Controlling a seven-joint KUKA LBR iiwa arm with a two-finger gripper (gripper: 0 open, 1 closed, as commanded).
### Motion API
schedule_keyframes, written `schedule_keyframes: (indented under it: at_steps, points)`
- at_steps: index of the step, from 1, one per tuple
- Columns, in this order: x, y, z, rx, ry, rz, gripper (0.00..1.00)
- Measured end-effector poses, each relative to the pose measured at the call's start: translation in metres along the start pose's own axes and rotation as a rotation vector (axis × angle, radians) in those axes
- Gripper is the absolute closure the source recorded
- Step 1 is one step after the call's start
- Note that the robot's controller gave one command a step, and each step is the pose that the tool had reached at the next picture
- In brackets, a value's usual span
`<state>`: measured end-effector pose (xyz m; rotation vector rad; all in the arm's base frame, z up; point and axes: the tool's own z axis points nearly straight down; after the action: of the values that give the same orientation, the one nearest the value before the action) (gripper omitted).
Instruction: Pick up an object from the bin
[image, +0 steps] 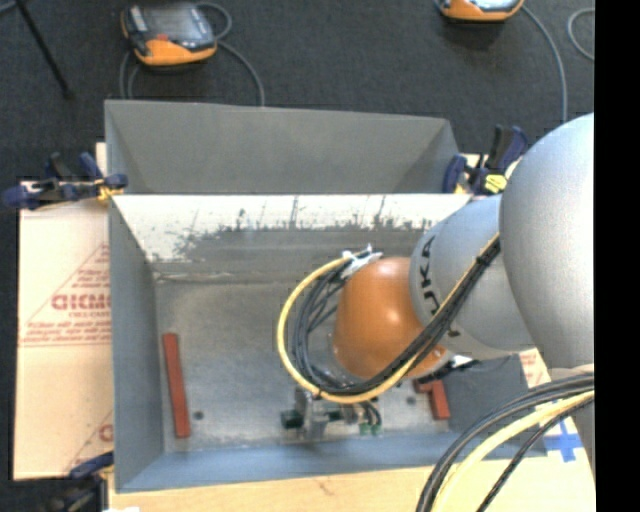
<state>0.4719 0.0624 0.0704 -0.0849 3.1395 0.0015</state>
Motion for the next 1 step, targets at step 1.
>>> schedule_keyframes:
  at_steps: [1]
  points:
    - [0.0,0.0,0.0,0.0,0.0,0.001,1.0]
